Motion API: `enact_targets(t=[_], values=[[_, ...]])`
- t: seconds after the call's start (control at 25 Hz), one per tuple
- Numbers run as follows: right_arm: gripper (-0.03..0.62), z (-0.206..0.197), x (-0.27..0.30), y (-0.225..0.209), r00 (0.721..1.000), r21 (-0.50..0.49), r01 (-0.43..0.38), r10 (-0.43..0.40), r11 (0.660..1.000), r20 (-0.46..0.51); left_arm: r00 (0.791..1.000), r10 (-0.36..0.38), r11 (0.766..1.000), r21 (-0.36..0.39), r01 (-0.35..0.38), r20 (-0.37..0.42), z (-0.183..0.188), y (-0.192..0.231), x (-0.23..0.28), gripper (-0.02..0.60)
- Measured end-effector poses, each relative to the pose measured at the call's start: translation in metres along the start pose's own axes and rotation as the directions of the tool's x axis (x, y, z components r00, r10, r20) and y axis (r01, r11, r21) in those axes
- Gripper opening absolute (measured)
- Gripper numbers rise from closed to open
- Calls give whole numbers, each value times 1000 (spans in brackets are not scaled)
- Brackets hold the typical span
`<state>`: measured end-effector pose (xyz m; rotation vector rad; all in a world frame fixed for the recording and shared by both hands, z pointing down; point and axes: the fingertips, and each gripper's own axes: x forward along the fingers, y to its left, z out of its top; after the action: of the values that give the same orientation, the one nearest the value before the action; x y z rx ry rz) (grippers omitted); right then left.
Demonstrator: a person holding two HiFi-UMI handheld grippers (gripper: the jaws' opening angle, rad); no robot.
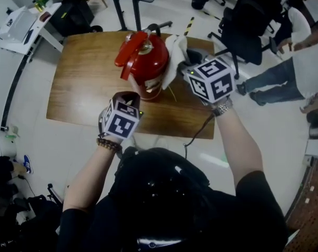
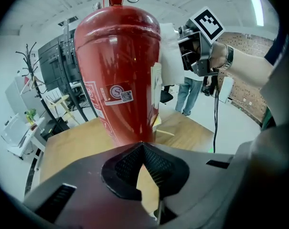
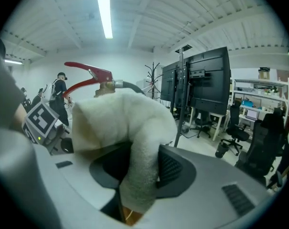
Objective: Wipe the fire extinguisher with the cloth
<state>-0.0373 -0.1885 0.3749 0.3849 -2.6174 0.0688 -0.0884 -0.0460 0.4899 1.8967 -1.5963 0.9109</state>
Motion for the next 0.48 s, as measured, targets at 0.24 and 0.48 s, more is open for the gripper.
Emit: enact_targets(t=[0.24, 0.48], values=[[160, -16, 17, 3, 999, -8, -15, 15, 1000, -34, 1000, 21, 999, -35, -21, -14, -16, -7, -4, 0], [160, -32, 31, 7, 996, -9, 20, -20, 1000, -82, 1000, 24, 999, -27, -24, -19, -27, -2, -14, 0]])
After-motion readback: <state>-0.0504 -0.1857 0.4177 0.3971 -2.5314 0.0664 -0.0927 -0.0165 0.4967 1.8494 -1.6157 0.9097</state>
